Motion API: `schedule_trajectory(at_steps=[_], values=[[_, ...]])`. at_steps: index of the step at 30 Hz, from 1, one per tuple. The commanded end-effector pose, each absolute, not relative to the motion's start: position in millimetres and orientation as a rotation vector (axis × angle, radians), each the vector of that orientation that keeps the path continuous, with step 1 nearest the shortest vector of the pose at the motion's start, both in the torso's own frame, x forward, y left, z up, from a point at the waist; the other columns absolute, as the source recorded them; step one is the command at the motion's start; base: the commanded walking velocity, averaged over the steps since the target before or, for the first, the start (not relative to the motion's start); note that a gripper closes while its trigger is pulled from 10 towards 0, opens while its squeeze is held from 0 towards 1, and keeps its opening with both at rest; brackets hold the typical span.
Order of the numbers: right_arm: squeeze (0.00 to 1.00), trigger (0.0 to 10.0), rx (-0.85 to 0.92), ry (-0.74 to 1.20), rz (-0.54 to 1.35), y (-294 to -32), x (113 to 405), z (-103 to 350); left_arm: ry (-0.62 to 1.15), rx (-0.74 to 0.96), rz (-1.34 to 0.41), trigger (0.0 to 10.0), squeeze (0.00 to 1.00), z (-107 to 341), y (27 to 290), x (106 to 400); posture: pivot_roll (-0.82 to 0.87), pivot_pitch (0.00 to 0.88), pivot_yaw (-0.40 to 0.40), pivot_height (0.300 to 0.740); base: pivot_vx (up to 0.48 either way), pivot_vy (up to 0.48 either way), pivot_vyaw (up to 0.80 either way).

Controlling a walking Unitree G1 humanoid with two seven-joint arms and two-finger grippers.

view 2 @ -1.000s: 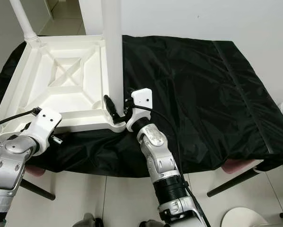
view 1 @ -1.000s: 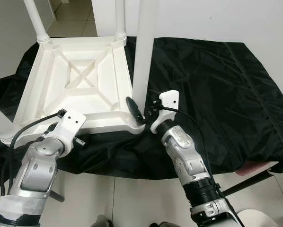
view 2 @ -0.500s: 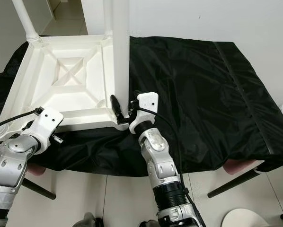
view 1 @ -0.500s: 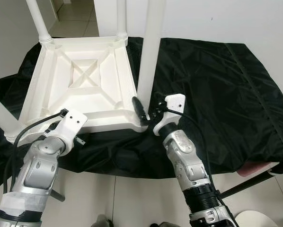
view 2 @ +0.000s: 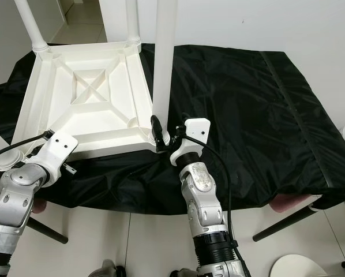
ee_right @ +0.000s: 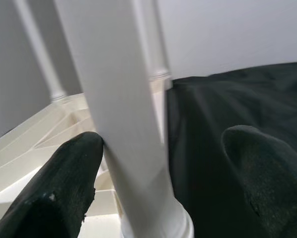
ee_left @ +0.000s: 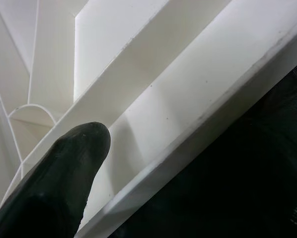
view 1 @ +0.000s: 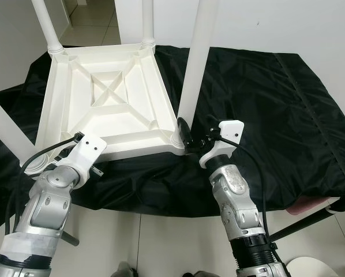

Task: Building children table

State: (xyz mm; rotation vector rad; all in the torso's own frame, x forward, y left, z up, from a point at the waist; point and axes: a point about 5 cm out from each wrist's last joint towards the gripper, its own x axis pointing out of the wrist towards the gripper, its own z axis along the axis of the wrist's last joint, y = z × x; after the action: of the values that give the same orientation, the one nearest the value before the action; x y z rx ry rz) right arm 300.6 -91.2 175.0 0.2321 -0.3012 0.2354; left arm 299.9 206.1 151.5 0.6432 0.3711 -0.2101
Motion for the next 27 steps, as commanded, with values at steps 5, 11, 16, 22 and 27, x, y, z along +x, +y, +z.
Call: schedule_trajectory(at_steps=[5, 11, 16, 22, 27], values=[[0.0, 10.0, 0.227, -0.303, 0.152, -101.9, 299.0, 172.7, 0.301, 0.696, -0.037, 10.0, 0.0, 162.0, 216.6, 306.9, -0.08, 0.108, 0.0, 0.74, 0.0, 0.0, 0.0], [0.0, 10.0, 0.217, -0.302, 0.187, -100.2, 302.3, 174.9, 0.296, 0.697, -0.039, 10.0, 0.0, 164.0, 216.8, 308.4, -0.08, 0.112, 0.005, 0.74, 0.0, 0.0, 0.0], [0.0, 10.0, 0.141, -0.309, 0.295, -93.1, 315.8, 184.0, 0.283, 0.708, -0.08, 10.0, 0.0, 165.6, 211.7, 308.9, -0.08, 0.126, 0.016, 0.74, 0.0, 0.0, 0.0], [0.0, 10.0, 0.093, -0.317, 0.354, -89.7, 319.4, 187.2, 0.28, 0.711, -0.1, 10.0, 0.0, 165.2, 209.4, 307.3, -0.07, 0.124, 0.011, 0.74, 0.0, 0.0, 0.0], [0.0, 10.0, 0.067, -0.34, 0.383, -96.2, 314.6, 186.8, 0.275, 0.717, -0.116, 10.0, 0.0, 165.1, 207.5, 305.0, -0.06, 0.12, 0.002, 0.74, 0.0, 0.0, 0.0]])
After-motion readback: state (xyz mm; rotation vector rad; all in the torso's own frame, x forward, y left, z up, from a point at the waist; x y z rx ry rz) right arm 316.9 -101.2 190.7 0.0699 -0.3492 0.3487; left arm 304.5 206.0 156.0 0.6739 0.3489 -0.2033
